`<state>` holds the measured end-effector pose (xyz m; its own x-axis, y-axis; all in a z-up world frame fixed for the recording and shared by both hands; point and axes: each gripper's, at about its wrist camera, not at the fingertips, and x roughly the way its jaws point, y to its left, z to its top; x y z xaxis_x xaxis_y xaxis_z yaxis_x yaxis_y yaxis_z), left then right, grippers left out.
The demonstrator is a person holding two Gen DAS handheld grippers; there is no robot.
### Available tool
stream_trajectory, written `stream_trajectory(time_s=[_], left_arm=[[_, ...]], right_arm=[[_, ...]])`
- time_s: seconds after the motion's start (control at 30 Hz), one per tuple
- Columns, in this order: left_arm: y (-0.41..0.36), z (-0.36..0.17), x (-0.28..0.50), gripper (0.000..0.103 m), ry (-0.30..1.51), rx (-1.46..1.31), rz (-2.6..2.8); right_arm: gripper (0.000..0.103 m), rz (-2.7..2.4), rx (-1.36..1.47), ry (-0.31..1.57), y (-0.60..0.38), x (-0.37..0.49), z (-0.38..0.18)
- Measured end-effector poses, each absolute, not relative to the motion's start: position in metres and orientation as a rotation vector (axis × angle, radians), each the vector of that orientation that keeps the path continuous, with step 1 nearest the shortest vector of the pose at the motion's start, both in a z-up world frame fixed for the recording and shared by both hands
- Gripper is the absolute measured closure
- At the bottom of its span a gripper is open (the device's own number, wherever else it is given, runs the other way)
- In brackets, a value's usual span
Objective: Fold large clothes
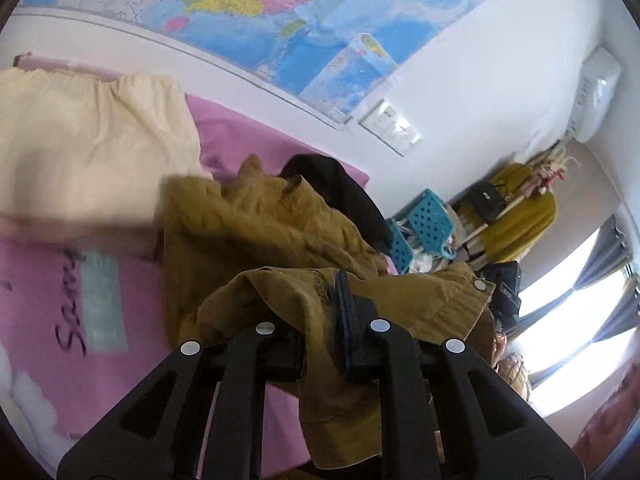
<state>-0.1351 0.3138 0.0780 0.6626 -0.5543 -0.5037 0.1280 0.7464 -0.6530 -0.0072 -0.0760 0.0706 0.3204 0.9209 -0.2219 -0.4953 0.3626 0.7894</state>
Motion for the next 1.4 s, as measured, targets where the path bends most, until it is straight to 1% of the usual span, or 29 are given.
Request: stream_trajectory(time_s=[0.13,0.3,0.4,0.43,0.5,0.53,0.57,0.6,0.63,0.7,0.73,0.77,0.8,0.83,0.87,0.93,1.0,1.1,1.13,1.2,1.23,1.27,1.3,1.37,1.4], left_arm=[[0.323,0.077,-0.087,0.088,0.800,-0.652,-0.376],[0.332,0.062,-0.033,0.087,0.873,-0.700,-0.332],[0.340,0.043,0.003,0.085,0.933,-0.744,-0.299],[0.341,0.039,0.009,0.084,0.944,-0.752,-0.296],[0.344,0.029,0.024,0.083,0.964,-0.756,-0.305],[0.345,0.025,0.027,0.081,0.969,-0.754,-0.309],[0.346,0.022,0.030,0.075,0.970,-0.760,-0.318],[0.347,0.021,0.031,0.071,0.965,-0.767,-0.332],[0.348,0.020,0.030,0.064,0.947,-0.776,-0.360],[0.345,0.023,0.023,0.056,0.870,-0.752,-0.416],[0.342,0.024,0.019,0.042,0.853,-0.738,-0.427],[0.339,0.028,0.013,0.034,0.823,-0.709,-0.413],[0.336,0.032,0.006,0.031,0.785,-0.677,-0.395],[0.334,0.038,-0.003,0.023,0.738,-0.637,-0.396],[0.333,0.042,-0.008,0.018,0.712,-0.621,-0.398],[0.330,0.050,-0.023,0.017,0.659,-0.573,-0.371],[0.322,0.056,-0.030,0.015,0.647,-0.490,-0.331],[0.299,0.053,-0.028,0.014,0.708,-0.264,-0.184],[0.294,0.049,-0.025,0.014,0.736,-0.221,-0.165],[0.279,0.032,-0.014,0.014,0.820,-0.107,-0.117],[0.276,0.025,-0.012,0.020,0.842,-0.070,-0.105],[0.269,0.018,-0.009,0.029,0.860,-0.005,-0.077],[0.262,0.012,-0.006,0.034,0.869,0.061,-0.031],[0.259,0.008,-0.003,0.053,0.873,0.107,0.004],[0.263,0.008,-0.003,0.058,0.872,0.097,0.017]], right_arm=[[0.090,0.977,0.727,0.802,-0.070,0.038,0.066],[0.089,0.894,0.814,0.909,-0.064,0.094,0.041],[0.084,0.854,0.836,0.964,-0.057,0.120,0.025],[0.081,0.846,0.839,0.976,-0.056,0.127,0.021],[0.068,0.825,0.870,1.007,-0.054,0.140,0.010],[0.046,0.815,0.889,1.010,-0.054,0.145,0.007],[0.033,0.790,0.926,1.001,-0.058,0.150,0.003],[0.033,0.776,0.931,0.986,-0.061,0.152,0.003],[0.031,0.770,0.925,0.978,-0.062,0.154,0.005],[0.030,0.787,0.925,0.969,-0.063,0.157,0.006],[0.030,0.800,0.902,0.963,-0.061,0.156,0.009],[0.030,0.806,0.873,0.943,-0.061,0.154,0.012],[0.030,0.796,0.812,0.930,-0.059,0.150,0.017],[0.030,0.790,0.759,0.922,-0.056,0.147,0.020],[0.030,0.775,0.678,0.910,-0.052,0.141,0.024],[0.028,0.728,0.535,0.888,-0.045,0.133,0.028],[0.027,0.638,0.341,0.870,-0.034,0.126,0.029],[0.027,0.574,0.183,0.874,-0.022,0.126,0.021],[0.028,0.571,0.146,0.878,-0.019,0.126,0.017],[0.046,0.524,0.058,0.886,-0.011,0.127,0.009],[0.077,0.515,0.021,0.899,-0.008,0.127,0.005],[0.100,0.517,0.003,0.915,-0.007,0.129,0.001],[0.101,0.513,0.012,0.912,-0.010,0.130,0.001],[0.102,0.515,0.043,0.877,-0.020,0.128,0.008],[0.102,0.514,0.066,0.858,-0.024,0.127,0.014]])
